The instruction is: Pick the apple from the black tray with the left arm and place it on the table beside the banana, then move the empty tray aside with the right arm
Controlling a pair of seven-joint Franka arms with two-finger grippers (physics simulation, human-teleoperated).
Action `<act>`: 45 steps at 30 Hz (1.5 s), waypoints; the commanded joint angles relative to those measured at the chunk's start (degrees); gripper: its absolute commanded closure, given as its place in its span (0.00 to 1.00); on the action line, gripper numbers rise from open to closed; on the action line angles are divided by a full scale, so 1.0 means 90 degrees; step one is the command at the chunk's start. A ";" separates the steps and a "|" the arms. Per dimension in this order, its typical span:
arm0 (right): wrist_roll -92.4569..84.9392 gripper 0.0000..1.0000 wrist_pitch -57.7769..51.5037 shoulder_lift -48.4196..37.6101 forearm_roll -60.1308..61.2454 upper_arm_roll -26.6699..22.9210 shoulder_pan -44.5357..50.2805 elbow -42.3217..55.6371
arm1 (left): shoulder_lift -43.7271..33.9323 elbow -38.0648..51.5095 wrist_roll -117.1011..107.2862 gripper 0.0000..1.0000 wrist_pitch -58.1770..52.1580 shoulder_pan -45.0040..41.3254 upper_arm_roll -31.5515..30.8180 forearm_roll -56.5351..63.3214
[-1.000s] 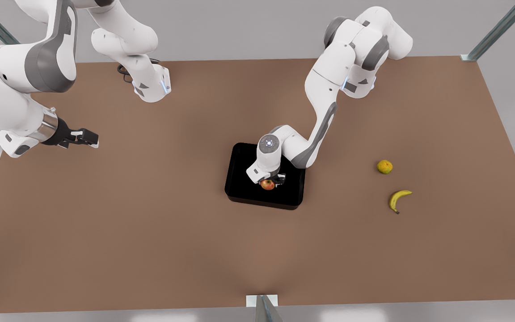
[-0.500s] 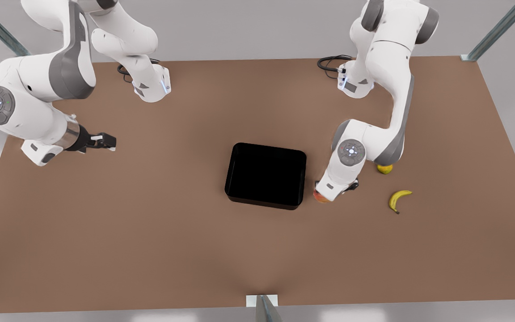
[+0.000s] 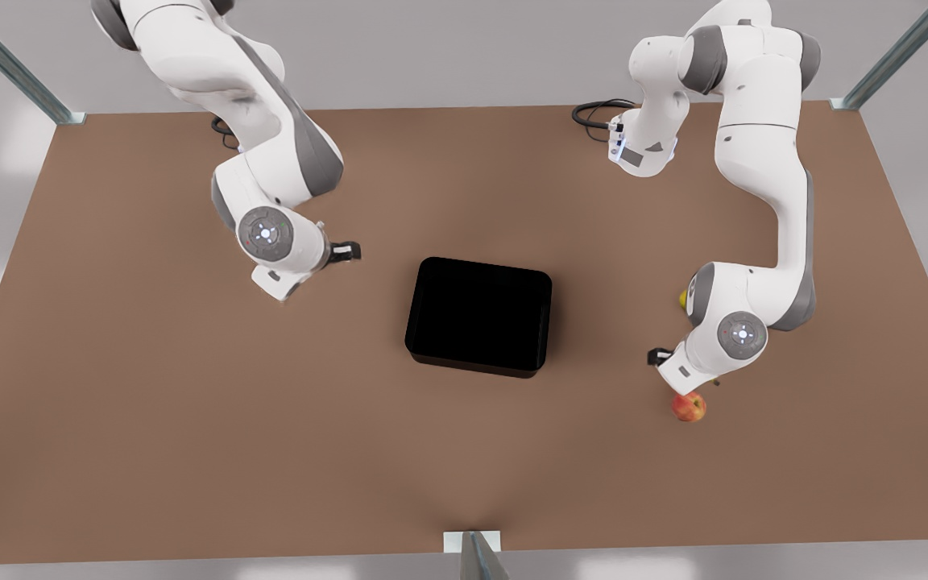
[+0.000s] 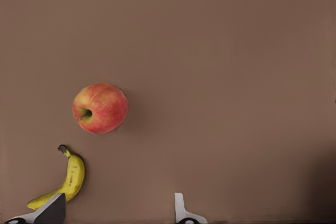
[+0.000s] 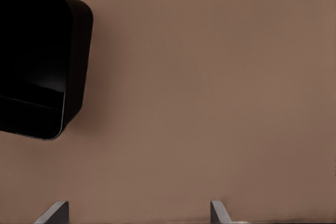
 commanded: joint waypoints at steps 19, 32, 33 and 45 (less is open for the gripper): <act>0.4709 0.00 0.3672 0.0649 0.0315 0.0288 0.0588 -0.1200 | -0.1960 0.0661 0.0584 0.00 -0.1961 0.0697 0.0361 -0.1551; 0.5178 0.00 0.4834 0.1781 -0.0573 0.0434 0.0881 -0.1073 | -0.1775 0.0935 0.0711 0.00 -0.2030 0.0824 0.0420 -0.1531; 0.5168 0.00 0.4951 0.1889 -0.0583 0.0434 0.0881 -0.1073 | -0.1775 0.0935 0.0702 0.00 -0.2030 0.0824 0.0420 -0.1522; 0.5305 0.00 0.5254 0.2563 -0.1676 0.0561 0.0998 -0.0907 | -0.1814 0.0915 0.0040 0.00 -0.2167 0.0834 0.0478 -0.1551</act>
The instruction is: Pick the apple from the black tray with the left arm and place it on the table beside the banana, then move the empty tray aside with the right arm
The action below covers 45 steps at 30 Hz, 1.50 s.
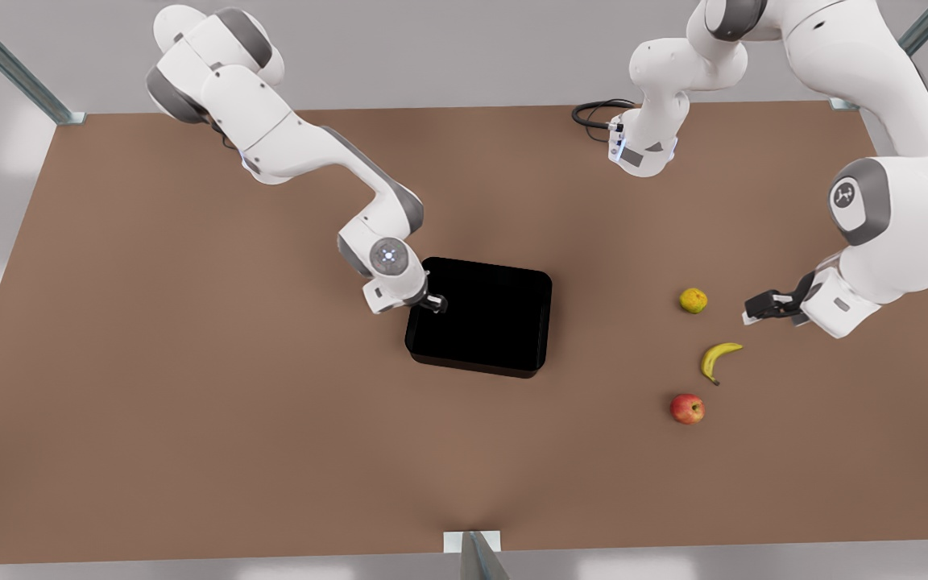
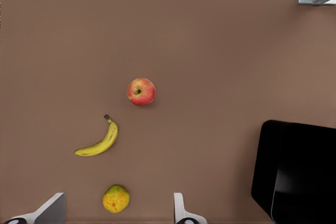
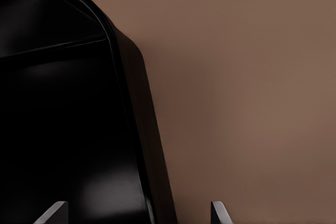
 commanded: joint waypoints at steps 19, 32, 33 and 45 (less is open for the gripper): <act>0.0646 0.67 0.0075 0.0334 -0.0322 0.0000 -0.0016 0.0169 | 0.0012 -0.0007 0.0082 0.00 -0.0359 0.0021 0.0015 0.0060; 0.0656 0.75 -0.0734 0.0178 -0.0293 0.0439 -0.0231 0.0471 | 0.0012 0.0003 0.0102 0.00 -0.0359 0.0021 0.0025 0.0060; 0.0656 0.75 -0.0862 0.0138 -0.0293 0.0469 -0.0231 0.0501 | 0.0012 0.0003 0.0102 0.00 -0.0359 0.0021 0.0025 0.0060; 0.0187 0.77 -0.2854 -0.0545 0.0137 0.0596 -0.0241 0.1038 | 0.0012 -0.0007 0.0102 0.00 -0.0369 0.0021 0.0015 0.0060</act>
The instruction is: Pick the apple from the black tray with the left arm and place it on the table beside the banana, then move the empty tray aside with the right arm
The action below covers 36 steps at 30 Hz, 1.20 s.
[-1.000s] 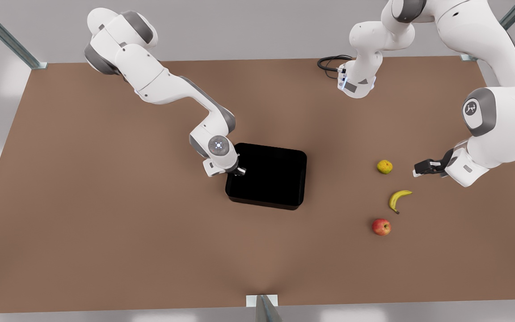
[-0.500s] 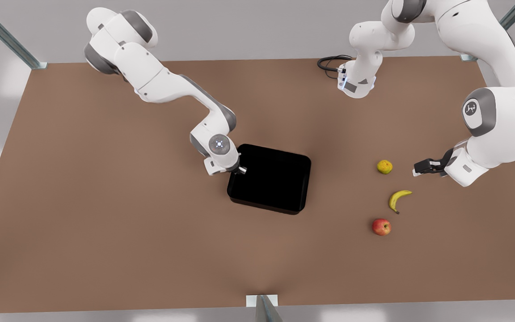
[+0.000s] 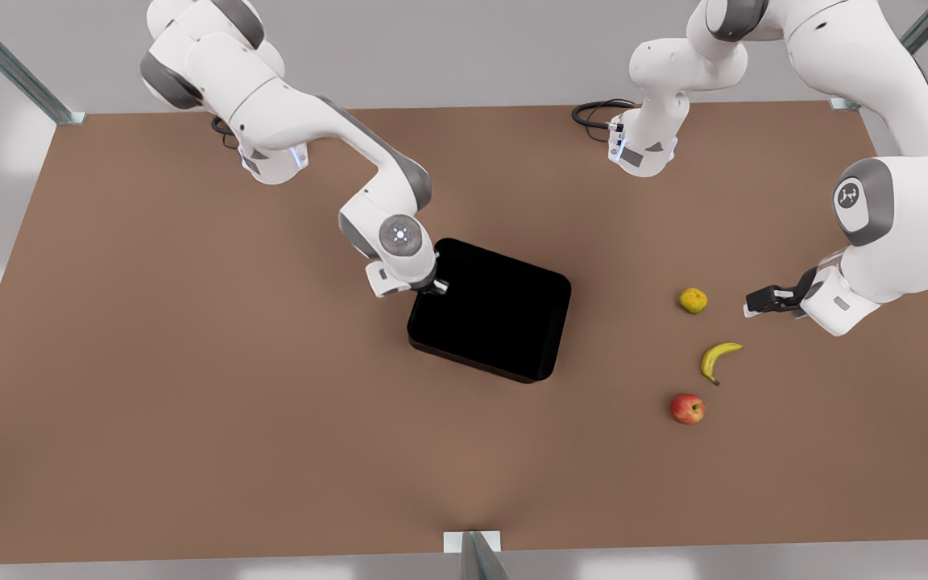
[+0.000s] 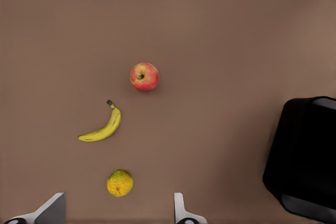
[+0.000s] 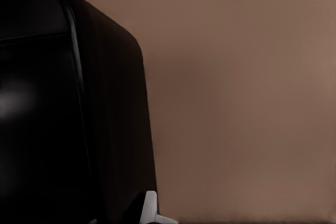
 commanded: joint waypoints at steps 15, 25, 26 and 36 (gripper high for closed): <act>-0.2404 0.78 -0.2911 -0.0578 0.0143 -0.0467 -0.0332 0.0684 | 0.0081 0.0208 -0.0855 0.00 0.0083 -0.0107 -0.0059 -0.0016; -0.3956 0.80 -0.3721 -0.0890 0.0143 -0.1209 -0.0380 0.0899 | -0.0379 0.0188 -0.0816 0.00 -0.0415 -0.0116 -0.0635 -0.0084; -0.4142 0.80 -0.3721 -0.0910 0.0143 -0.1307 -0.0380 0.0899 | -0.0271 0.0188 -0.0826 0.00 -0.0347 -0.0263 -0.0733 -0.0006; -0.6475 0.81 -0.3897 -0.0978 0.0143 -0.2557 -0.0380 0.1016 | 0.0110 0.0188 -0.1031 0.00 -0.0269 -0.0283 -0.0694 0.0013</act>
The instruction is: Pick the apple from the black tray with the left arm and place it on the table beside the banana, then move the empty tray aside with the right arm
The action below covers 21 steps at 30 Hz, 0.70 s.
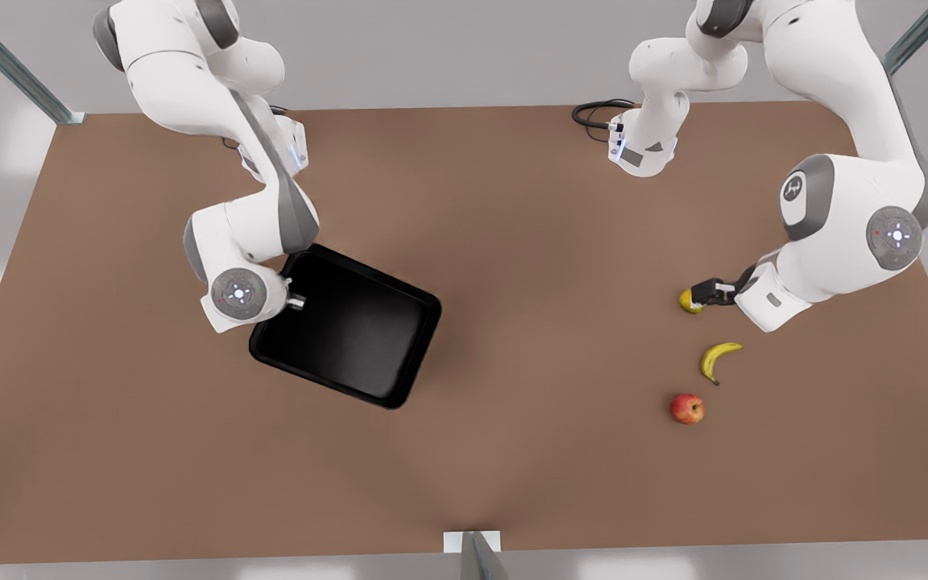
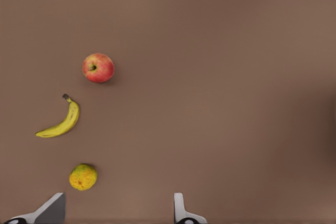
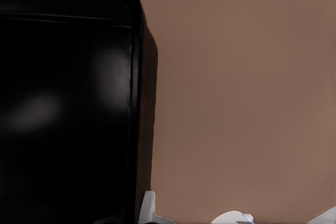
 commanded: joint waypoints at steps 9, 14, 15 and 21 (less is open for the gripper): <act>-0.4040 0.81 -0.0367 -0.0058 -0.0023 -0.0686 0.0009 0.0243 | 0.0212 0.0153 -0.0750 0.00 0.0257 -0.0018 -0.0002 0.0636; -0.4294 0.81 -0.0367 -0.0039 -0.0014 -0.0803 0.0009 0.0243 | 0.0222 0.0162 -0.0164 0.00 0.0257 0.0051 0.0017 0.0617; -0.4362 0.81 -0.0357 -0.0019 -0.0014 -0.0803 0.0000 0.0243 | 0.0222 0.0162 -0.0173 0.00 0.0257 0.0051 0.0017 0.0617; -0.4529 0.81 -0.0055 0.0430 -0.0033 -0.0950 -0.0001 0.0292 | 0.0231 0.0133 -0.0213 0.00 0.0257 0.0051 0.0017 0.0626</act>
